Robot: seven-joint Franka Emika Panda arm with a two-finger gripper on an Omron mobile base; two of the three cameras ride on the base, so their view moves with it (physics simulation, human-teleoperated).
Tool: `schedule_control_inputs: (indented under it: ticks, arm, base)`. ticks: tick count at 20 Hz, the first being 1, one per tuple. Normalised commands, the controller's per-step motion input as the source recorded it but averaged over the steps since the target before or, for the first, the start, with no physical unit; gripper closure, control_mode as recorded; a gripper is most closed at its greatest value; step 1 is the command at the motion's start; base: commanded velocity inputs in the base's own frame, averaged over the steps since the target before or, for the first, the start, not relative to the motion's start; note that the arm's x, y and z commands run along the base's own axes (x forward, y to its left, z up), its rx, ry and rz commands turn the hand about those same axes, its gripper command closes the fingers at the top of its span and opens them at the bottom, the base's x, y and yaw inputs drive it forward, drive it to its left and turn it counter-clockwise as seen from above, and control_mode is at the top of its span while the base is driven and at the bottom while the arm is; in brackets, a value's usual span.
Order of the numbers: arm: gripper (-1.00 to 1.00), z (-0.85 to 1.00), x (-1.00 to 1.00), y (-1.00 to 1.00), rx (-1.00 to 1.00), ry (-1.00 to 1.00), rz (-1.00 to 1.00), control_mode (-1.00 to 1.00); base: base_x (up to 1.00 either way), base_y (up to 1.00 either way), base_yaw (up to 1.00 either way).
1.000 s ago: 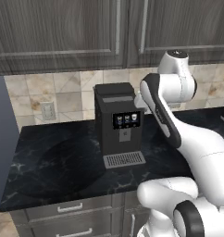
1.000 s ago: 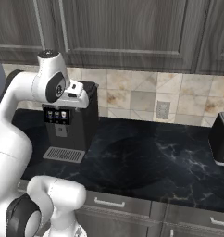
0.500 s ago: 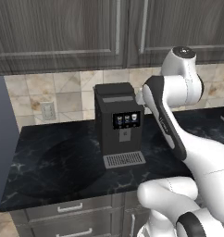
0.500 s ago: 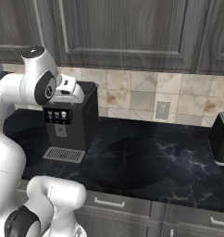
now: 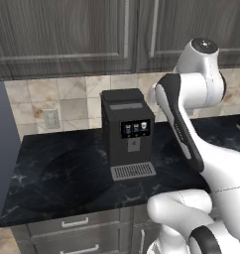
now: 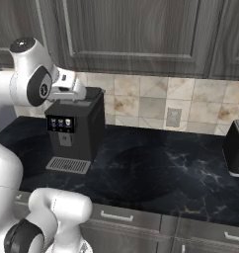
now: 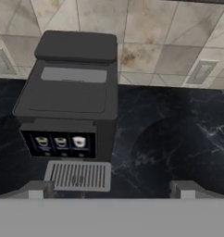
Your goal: Move the bowls from the cabinet to the plates on the dining table.
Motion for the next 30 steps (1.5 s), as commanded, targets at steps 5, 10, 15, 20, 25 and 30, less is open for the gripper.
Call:
schedule_control_inputs:
  ticks: [5, 10, 15, 20, 25, 30]
  arm:
    - [-1.00, 0.40, -0.08, 0.02, 0.00, -0.04, 0.00, -1.00]
    - [-1.00, 0.37, -0.05, 0.03, 0.00, -0.05, 0.00, -1.00]
    - [-1.00, 0.34, 0.00, 0.03, 0.00, -0.06, 0.01, -1.00]
    - [-1.00, 0.28, 0.00, 0.04, 0.00, -0.05, 0.01, -1.00]
    - [-1.00, 0.32, 0.07, 0.07, 0.00, -0.03, 0.00, -1.00]
    - [-1.00, 0.29, 0.12, 0.01, 0.00, -0.03, 0.00, -1.00]
  base:
    - [0.00, 0.00, 0.00]
    - [0.00, 0.00, 0.00]
    - [0.00, 0.00, 0.00]
    - [0.00, 0.00, 0.00]
    - [0.00, 0.00, 0.00]
    - [0.00, 0.00, 0.00]
